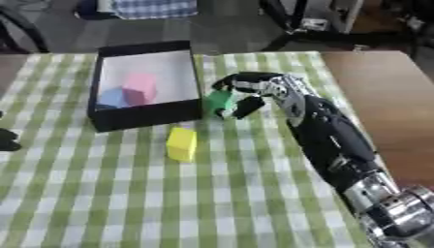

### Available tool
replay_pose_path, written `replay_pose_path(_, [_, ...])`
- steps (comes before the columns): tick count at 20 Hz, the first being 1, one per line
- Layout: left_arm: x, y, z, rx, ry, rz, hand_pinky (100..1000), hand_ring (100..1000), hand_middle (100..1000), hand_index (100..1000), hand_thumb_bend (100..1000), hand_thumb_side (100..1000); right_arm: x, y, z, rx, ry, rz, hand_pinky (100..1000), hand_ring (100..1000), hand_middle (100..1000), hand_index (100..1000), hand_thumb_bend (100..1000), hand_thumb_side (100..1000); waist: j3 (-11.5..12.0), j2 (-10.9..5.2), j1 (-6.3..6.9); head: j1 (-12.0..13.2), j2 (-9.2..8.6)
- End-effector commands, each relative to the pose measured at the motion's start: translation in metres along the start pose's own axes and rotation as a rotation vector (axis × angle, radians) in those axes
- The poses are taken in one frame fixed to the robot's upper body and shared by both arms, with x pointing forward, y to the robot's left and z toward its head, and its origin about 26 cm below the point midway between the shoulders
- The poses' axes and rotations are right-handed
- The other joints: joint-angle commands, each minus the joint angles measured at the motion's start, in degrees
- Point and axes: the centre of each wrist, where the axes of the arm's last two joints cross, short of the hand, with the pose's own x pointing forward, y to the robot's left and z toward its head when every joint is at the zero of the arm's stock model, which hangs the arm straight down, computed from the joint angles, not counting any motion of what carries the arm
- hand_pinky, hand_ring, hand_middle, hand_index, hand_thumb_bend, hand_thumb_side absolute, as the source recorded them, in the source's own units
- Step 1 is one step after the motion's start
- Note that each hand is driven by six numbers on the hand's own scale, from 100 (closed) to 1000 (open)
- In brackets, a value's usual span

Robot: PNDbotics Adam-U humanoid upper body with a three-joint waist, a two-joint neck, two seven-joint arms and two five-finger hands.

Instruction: Pick up objects on the table and place them in the box.

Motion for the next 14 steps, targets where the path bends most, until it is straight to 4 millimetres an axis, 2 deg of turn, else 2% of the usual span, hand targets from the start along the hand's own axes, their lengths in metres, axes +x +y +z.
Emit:
replay_pose_path(1, [0.0084, 0.0097, -0.0001, 0.001, -0.023, -0.029, 706, 584, 588, 906, 198, 1000, -0.0026, -0.0030, 0.0008, -0.011, 0.020, 0.016, 895, 843, 867, 979, 217, 574, 0.1, -0.72, 0.59, -0.1, -0.11])
replay_pose_path(6, [0.0083, 0.0097, 0.0002, 0.003, -0.021, -0.029, 705, 584, 588, 906, 197, 1000, -0.0022, 0.0009, -0.0011, -0.025, 0.017, 0.015, 882, 790, 803, 968, 198, 540, 0.1, -0.69, 0.58, -0.2, -0.11])
replay_pose_path(11, [0.0080, 0.0095, 0.0005, 0.002, -0.019, -0.028, 707, 584, 588, 907, 192, 1000, 0.0007, -0.0020, -0.0011, -0.093, 0.003, 0.026, 834, 603, 607, 919, 107, 358, 0.2, -0.66, 0.54, -0.2, -0.11])
replay_pose_path(12, [0.0079, 0.0094, 0.0006, 0.002, -0.019, -0.028, 707, 584, 589, 906, 190, 1000, 0.0014, -0.0036, -0.0008, -0.114, 0.000, 0.027, 819, 543, 555, 905, 100, 308, 0.2, -0.66, 0.53, -0.2, -0.11])
replay_pose_path(14, [0.0078, 0.0092, 0.0007, 0.000, -0.019, -0.027, 709, 585, 589, 906, 187, 1000, 0.0024, -0.0063, 0.0001, -0.159, -0.005, 0.023, 805, 498, 508, 889, 100, 272, 0.2, -0.67, 0.52, -0.2, -0.11])
